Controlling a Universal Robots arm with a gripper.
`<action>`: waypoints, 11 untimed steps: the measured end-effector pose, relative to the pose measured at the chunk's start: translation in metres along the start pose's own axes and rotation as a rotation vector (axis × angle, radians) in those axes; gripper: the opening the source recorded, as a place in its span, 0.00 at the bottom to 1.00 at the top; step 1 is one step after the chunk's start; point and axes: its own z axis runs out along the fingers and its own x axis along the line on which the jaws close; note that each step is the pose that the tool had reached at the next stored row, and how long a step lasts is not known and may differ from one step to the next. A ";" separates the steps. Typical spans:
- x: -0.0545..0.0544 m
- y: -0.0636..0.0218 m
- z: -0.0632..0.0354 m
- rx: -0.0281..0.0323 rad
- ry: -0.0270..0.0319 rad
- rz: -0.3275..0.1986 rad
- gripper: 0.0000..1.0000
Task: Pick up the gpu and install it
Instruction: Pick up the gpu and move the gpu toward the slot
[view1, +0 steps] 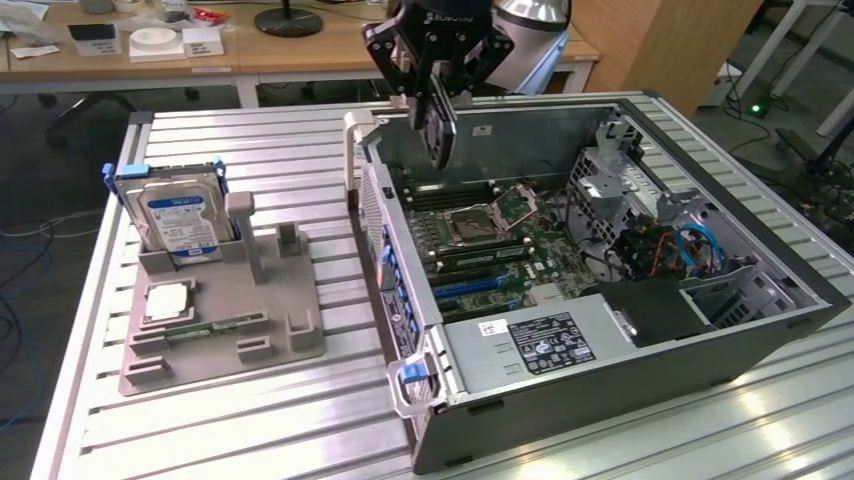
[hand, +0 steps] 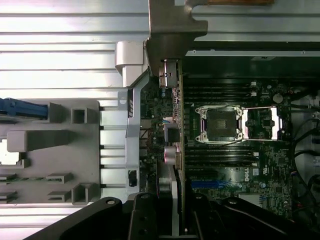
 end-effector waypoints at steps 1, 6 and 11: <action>-0.002 0.0002 0.0000 0.0000 0.0000 0.000 0.28; -0.009 0.0011 0.0001 0.0000 0.0001 0.000 0.28; -0.017 0.0016 0.0002 -0.0001 -0.0001 0.001 0.28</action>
